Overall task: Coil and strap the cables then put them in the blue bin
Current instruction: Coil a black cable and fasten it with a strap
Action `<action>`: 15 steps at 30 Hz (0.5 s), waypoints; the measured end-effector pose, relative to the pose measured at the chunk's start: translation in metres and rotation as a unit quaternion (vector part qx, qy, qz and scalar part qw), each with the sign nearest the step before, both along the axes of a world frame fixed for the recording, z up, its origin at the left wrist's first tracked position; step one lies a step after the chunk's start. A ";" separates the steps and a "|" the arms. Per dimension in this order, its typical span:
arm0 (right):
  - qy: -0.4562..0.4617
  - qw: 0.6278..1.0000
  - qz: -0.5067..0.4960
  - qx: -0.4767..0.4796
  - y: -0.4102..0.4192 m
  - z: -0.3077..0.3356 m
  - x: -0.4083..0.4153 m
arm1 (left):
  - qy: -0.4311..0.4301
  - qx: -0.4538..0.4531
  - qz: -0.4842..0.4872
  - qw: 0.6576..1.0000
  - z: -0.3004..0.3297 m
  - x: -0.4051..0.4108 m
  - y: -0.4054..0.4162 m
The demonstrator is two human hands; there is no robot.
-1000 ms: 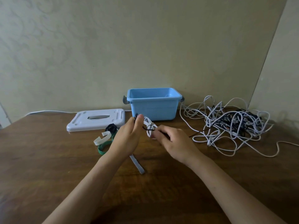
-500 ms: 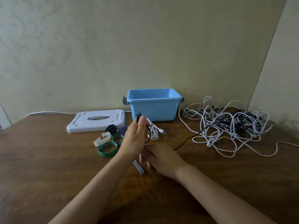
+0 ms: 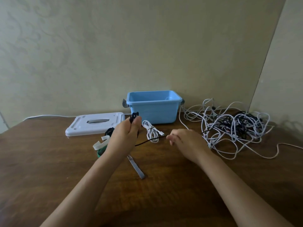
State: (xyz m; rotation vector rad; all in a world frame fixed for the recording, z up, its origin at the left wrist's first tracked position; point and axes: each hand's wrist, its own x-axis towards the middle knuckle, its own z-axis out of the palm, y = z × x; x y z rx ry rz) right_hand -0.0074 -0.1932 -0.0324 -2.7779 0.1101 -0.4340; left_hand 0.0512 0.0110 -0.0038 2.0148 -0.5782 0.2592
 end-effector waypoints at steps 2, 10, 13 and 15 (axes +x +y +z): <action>-0.064 0.998 -0.026 -0.007 -0.005 0.003 0.000 | -0.039 0.071 0.008 0.997 -0.002 -0.001 0.000; -0.233 0.961 0.045 0.142 0.015 0.006 -0.005 | -0.144 0.154 0.038 0.977 -0.013 -0.002 -0.006; -0.234 0.952 0.054 0.189 0.024 0.002 -0.006 | -0.156 0.169 0.029 0.973 -0.017 -0.001 -0.006; -0.242 0.946 0.056 0.207 0.028 0.003 -0.007 | -0.163 0.180 0.015 0.970 -0.018 -0.002 -0.008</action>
